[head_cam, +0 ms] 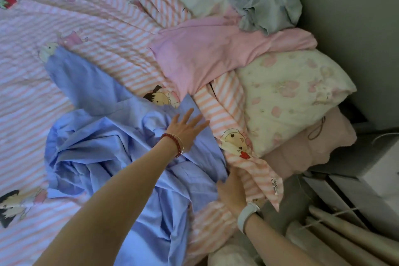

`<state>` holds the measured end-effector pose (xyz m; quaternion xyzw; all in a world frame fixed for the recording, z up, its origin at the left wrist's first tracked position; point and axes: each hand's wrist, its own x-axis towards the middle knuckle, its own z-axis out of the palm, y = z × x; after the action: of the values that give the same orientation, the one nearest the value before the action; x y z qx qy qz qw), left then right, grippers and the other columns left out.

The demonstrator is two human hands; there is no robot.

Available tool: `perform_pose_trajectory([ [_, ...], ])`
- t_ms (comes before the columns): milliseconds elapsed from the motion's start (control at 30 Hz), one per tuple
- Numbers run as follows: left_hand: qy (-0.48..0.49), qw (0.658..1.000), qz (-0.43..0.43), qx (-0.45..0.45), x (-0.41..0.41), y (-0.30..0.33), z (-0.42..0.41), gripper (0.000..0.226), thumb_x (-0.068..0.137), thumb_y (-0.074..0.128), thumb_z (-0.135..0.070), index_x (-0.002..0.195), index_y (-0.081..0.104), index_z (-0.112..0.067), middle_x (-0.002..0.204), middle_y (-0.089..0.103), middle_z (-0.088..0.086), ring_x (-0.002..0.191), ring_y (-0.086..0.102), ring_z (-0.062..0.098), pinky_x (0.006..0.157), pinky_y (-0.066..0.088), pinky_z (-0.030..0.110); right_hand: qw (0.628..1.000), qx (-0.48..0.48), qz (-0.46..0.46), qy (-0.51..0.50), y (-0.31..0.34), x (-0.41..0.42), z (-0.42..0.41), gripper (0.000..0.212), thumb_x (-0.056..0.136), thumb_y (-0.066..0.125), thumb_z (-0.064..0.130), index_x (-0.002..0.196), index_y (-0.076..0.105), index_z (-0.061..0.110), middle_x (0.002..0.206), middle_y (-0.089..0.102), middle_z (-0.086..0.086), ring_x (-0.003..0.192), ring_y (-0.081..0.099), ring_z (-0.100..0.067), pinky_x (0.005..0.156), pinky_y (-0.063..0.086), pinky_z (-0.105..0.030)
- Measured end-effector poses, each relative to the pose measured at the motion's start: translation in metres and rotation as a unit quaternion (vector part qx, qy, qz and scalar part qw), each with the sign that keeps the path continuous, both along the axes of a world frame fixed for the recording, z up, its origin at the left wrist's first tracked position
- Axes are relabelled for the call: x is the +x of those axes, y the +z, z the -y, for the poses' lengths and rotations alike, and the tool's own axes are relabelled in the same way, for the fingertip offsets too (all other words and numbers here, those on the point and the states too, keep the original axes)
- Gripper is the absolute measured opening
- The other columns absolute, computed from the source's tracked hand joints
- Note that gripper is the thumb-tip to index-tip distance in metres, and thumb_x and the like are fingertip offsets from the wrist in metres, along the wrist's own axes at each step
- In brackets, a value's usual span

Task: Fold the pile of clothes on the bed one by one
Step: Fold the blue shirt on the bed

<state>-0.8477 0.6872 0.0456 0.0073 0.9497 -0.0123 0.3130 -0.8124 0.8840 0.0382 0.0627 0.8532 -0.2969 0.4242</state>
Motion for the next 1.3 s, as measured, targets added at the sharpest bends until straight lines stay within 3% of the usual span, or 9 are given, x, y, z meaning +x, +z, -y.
perform_pose_trajectory([
  [100, -0.015, 0.999, 0.027, -0.028, -0.001, -0.012, 0.001, 0.061, 0.096, 0.039, -0.022, 0.148, 0.008, -0.03, 0.15, 0.026, 0.002, 0.14, 0.014, 0.028, 0.113, 0.006, 0.053, 0.996, -0.086, 0.029, -0.009, 0.004, -0.01, -0.005, 0.016, 0.09, 0.044, 0.002, 0.077, 0.046, 0.01, 0.071, 0.045, -0.003, 0.061, 0.041, -0.012, 0.057, 0.036, -0.018],
  [200, -0.03, 0.999, 0.005, -0.014, 0.009, 0.0, 0.006, 0.035, 0.098, 0.038, -0.028, 0.131, 0.046, -0.022, 0.129, 0.046, 0.006, 0.122, 0.039, 0.027, 0.107, 0.024, 0.042, 0.99, -0.14, 0.009, 0.021, 0.019, -0.029, -0.013, 0.008, 0.091, 0.048, 0.004, 0.085, 0.053, 0.006, 0.076, 0.05, -0.004, 0.066, 0.043, -0.014, 0.055, 0.033, -0.015],
  [333, 0.107, 0.959, -0.204, 0.167, 0.035, 0.041, 0.033, 0.037, 0.092, 0.042, -0.032, 0.094, 0.068, -0.006, 0.128, 0.051, 0.015, 0.113, 0.051, 0.035, 0.083, 0.048, 0.043, 0.974, -0.177, -0.022, 0.142, 0.053, -0.061, -0.016, 0.019, 0.091, 0.052, 0.003, 0.089, 0.052, 0.022, 0.079, 0.054, 0.011, 0.073, 0.049, -0.002, 0.062, 0.038, -0.009],
  [567, 0.128, 0.871, -0.436, 0.186, 0.081, 0.161, 0.079, 0.049, 0.095, 0.037, -0.039, 0.082, 0.067, -0.002, 0.089, 0.07, 0.012, 0.098, 0.061, 0.025, 0.077, 0.05, 0.031, 0.919, -0.208, -0.222, 0.25, 0.133, -0.082, 0.042, 0.013, 0.086, 0.054, 0.0, 0.075, 0.051, 0.005, 0.069, 0.042, -0.002, 0.067, 0.042, -0.02, 0.061, 0.028, -0.03],
  [767, 0.172, 0.783, -0.592, 0.089, 0.144, 0.289, 0.079, 0.035, 0.091, 0.041, -0.034, 0.077, 0.061, -0.009, 0.062, 0.06, 0.007, 0.068, 0.048, 0.019, 0.055, 0.032, 0.027, 0.845, -0.258, -0.408, 0.229, 0.246, -0.057, 0.083, 0.043, 0.083, 0.054, -0.002, 0.063, 0.025, 0.023, 0.066, 0.029, 0.006, 0.057, 0.03, -0.015, 0.059, 0.025, -0.033],
  [900, 0.192, 0.728, -0.657, 0.043, 0.185, 0.364, 0.064, 0.037, 0.089, 0.042, -0.038, 0.076, 0.061, -0.01, 0.064, 0.062, 0.008, 0.059, 0.058, 0.03, 0.053, 0.034, 0.029, 0.807, -0.284, -0.481, 0.19, 0.328, -0.033, 0.078, 0.009, 0.085, 0.054, 0.004, 0.09, 0.053, 0.012, 0.076, 0.054, 0.0, 0.074, 0.047, -0.027, 0.061, 0.027, -0.03],
  [967, 0.197, 0.703, -0.682, 0.04, 0.204, 0.402, 0.056, 0.041, 0.087, 0.042, -0.043, 0.073, 0.06, -0.009, 0.057, 0.055, 0.004, 0.056, 0.057, 0.03, 0.052, 0.03, 0.028, 0.778, -0.301, -0.527, 0.164, 0.365, -0.023, 0.073, 0.023, 0.085, 0.054, 0.005, 0.108, 0.055, 0.007, 0.095, 0.064, -0.013, 0.087, 0.057, -0.034, 0.067, 0.037, -0.033],
  [1167, 0.129, 0.717, -0.685, 0.032, 0.255, 0.502, 0.021, 0.053, 0.07, 0.046, -0.061, 0.098, 0.056, -0.017, 0.067, 0.055, 0.002, 0.056, 0.047, 0.02, 0.057, 0.035, 0.026, 0.667, -0.438, -0.595, 0.098, 0.458, 0.006, 0.058, 0.02, 0.091, 0.046, 0.002, 0.111, 0.048, 0.004, 0.1, 0.062, -0.008, 0.084, 0.057, -0.029, 0.067, 0.033, -0.025],
  [1300, 0.1, 0.709, -0.698, -0.026, 0.277, 0.54, -0.002, 0.046, 0.078, 0.041, -0.052, 0.097, 0.06, -0.015, 0.077, 0.054, -0.004, 0.068, 0.057, 0.027, 0.063, 0.043, 0.03, 0.614, -0.55, -0.565, 0.031, 0.503, 0.024, 0.049, 0.014, 0.096, 0.039, 0.002, 0.103, 0.043, 0.014, 0.081, 0.047, 0.017, 0.07, 0.05, 0.005, 0.061, 0.034, -0.016],
])
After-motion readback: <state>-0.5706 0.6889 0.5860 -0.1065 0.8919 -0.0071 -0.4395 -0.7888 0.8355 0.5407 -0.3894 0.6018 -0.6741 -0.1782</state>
